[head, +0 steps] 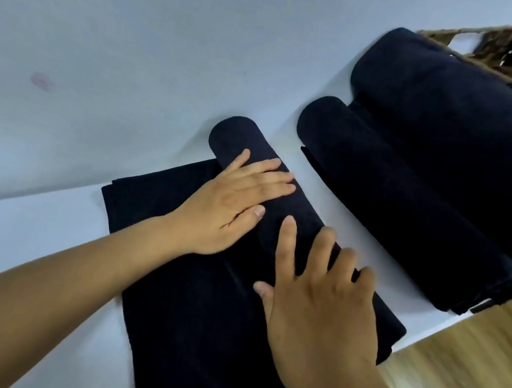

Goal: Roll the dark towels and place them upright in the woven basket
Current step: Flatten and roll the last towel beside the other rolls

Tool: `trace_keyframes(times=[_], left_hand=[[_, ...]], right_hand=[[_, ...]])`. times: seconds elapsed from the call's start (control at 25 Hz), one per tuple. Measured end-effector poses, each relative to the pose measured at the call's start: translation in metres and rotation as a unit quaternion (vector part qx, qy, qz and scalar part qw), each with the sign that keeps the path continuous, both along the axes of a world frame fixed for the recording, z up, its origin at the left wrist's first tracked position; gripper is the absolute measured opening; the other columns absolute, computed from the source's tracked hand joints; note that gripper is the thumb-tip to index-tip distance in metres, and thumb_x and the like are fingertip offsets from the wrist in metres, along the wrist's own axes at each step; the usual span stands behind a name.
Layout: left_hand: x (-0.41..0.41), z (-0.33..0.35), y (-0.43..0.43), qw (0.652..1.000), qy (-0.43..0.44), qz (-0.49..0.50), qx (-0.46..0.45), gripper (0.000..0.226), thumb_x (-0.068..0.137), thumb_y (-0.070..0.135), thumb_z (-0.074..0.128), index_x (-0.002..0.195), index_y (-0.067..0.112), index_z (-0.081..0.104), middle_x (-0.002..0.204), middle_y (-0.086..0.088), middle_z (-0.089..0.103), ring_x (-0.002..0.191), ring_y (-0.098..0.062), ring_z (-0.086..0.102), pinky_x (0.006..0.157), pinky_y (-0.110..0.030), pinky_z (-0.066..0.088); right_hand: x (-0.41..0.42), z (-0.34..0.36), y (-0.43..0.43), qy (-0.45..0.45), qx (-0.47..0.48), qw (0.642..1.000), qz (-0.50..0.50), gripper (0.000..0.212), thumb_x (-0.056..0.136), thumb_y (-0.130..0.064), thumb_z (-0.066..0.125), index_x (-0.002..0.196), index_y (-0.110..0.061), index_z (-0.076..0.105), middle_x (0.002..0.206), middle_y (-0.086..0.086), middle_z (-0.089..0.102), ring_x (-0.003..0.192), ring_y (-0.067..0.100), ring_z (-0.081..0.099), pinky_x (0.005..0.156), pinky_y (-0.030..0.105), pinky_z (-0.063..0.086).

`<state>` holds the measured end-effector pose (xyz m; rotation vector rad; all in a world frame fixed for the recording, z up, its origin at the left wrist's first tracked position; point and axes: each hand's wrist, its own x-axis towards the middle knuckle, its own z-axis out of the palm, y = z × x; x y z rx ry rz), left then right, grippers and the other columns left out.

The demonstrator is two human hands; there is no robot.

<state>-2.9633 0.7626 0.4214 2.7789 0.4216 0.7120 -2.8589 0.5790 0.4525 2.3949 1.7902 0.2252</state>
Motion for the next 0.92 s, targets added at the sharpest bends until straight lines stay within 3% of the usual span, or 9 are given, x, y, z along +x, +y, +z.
trace_keyframes(times=[0.12, 0.24, 0.32, 0.36, 0.44, 0.52, 0.6, 0.72, 0.92], left_hand=[[-0.027, -0.002, -0.009, 1.0, 0.001, 0.015, -0.019, 0.046, 0.099, 0.017, 0.039, 0.145, 0.016, 0.044, 0.154, 0.004, 0.039, 0.149, -0.016, 0.021, 0.122, -0.052, 0.011], [-0.049, -0.003, -0.014, 0.999, 0.004, 0.024, -0.024, 0.046, 0.101, 0.021, 0.041, 0.146, 0.016, 0.043, 0.155, 0.005, 0.037, 0.15, -0.017, 0.02, 0.122, -0.049, 0.013], [-0.056, -0.004, -0.017, 0.999, 0.005, 0.03, -0.026, 0.046, 0.1, 0.022, 0.042, 0.146, 0.016, 0.043, 0.155, 0.005, 0.037, 0.149, -0.017, 0.021, 0.122, -0.049, 0.016], [-0.057, -0.004, -0.018, 0.999, 0.003, 0.034, -0.021, 0.045, 0.1, 0.022, 0.042, 0.145, 0.017, 0.044, 0.154, 0.005, 0.038, 0.149, -0.017, 0.023, 0.121, -0.049, 0.017], [-0.053, 0.001, -0.017, 0.999, -0.009, 0.037, 0.001, 0.043, 0.099, 0.023, 0.042, 0.14, 0.016, 0.051, 0.15, 0.005, 0.045, 0.145, -0.017, 0.031, 0.119, -0.048, 0.023], [-0.036, 0.01, -0.01, 0.997, -0.049, 0.045, 0.03, 0.038, 0.098, 0.023, 0.041, 0.129, 0.014, 0.061, 0.139, 0.002, 0.056, 0.135, -0.018, 0.046, 0.114, -0.047, 0.028], [-0.009, 0.014, 0.0, 0.991, -0.098, 0.078, 0.042, 0.038, 0.097, 0.024, 0.04, 0.122, 0.011, 0.065, 0.134, -0.002, 0.059, 0.125, -0.019, 0.054, 0.114, -0.048, 0.027], [0.037, 0.005, 0.011, 0.986, -0.121, 0.108, 0.038, 0.043, 0.095, 0.025, 0.038, 0.127, 0.013, 0.063, 0.142, -0.006, 0.053, 0.129, -0.021, 0.05, 0.116, -0.055, 0.02], [0.086, -0.001, 0.022, 0.991, -0.095, 0.087, 0.039, 0.048, 0.097, 0.029, 0.031, 0.132, 0.018, 0.061, 0.145, -0.003, 0.052, 0.139, -0.024, 0.04, 0.117, -0.057, 0.017]], right_hand=[[-0.022, -0.003, -0.008, 0.091, 0.047, 0.995, 0.014, 0.09, 0.067, -0.047, 0.078, 0.137, 0.002, 0.048, 0.134, 0.045, 0.042, 0.106, 0.066, 0.045, 0.087, 0.068, 0.034], [-0.025, 0.013, -0.008, 0.127, 0.063, 0.989, 0.047, 0.089, 0.055, -0.051, 0.085, 0.125, -0.001, 0.063, 0.117, 0.035, 0.061, 0.091, 0.058, 0.058, 0.074, 0.062, 0.049], [-0.009, 0.032, -0.001, 0.152, 0.052, 0.986, 0.033, 0.083, 0.068, -0.058, 0.073, 0.133, -0.009, 0.054, 0.105, 0.02, 0.065, 0.085, 0.04, 0.06, 0.068, 0.048, 0.051], [0.001, 0.04, 0.005, 0.172, 0.036, 0.984, 0.021, 0.081, 0.077, -0.061, 0.063, 0.14, -0.014, 0.042, 0.108, 0.013, 0.06, 0.09, 0.033, 0.057, 0.071, 0.044, 0.049], [0.018, 0.04, 0.013, 0.24, 0.01, 0.971, 0.003, 0.08, 0.088, -0.064, 0.045, 0.148, -0.022, 0.012, 0.115, 0.006, 0.051, 0.097, 0.026, 0.052, 0.08, 0.039, 0.048], [0.025, 0.034, 0.019, 0.265, -0.051, 0.963, -0.004, 0.081, 0.091, -0.062, 0.041, 0.15, -0.026, -0.002, 0.116, 0.005, 0.05, 0.094, 0.024, 0.052, 0.079, 0.037, 0.045], [0.028, 0.031, 0.018, 0.271, -0.057, 0.961, -0.002, 0.077, 0.092, -0.06, 0.041, 0.148, -0.026, 0.001, 0.112, 0.004, 0.049, 0.093, 0.025, 0.055, 0.076, 0.037, 0.045], [0.042, 0.029, 0.019, 0.281, -0.055, 0.958, -0.027, 0.066, 0.093, -0.056, 0.042, 0.141, -0.024, 0.011, 0.104, 0.003, 0.046, 0.09, 0.025, 0.054, 0.074, 0.038, 0.045], [0.075, 0.033, 0.025, 0.223, -0.065, 0.969, -0.086, 0.073, 0.096, -0.053, 0.041, 0.149, -0.023, 0.0, 0.129, 0.013, 0.046, 0.103, 0.029, 0.055, 0.072, 0.036, 0.04]])
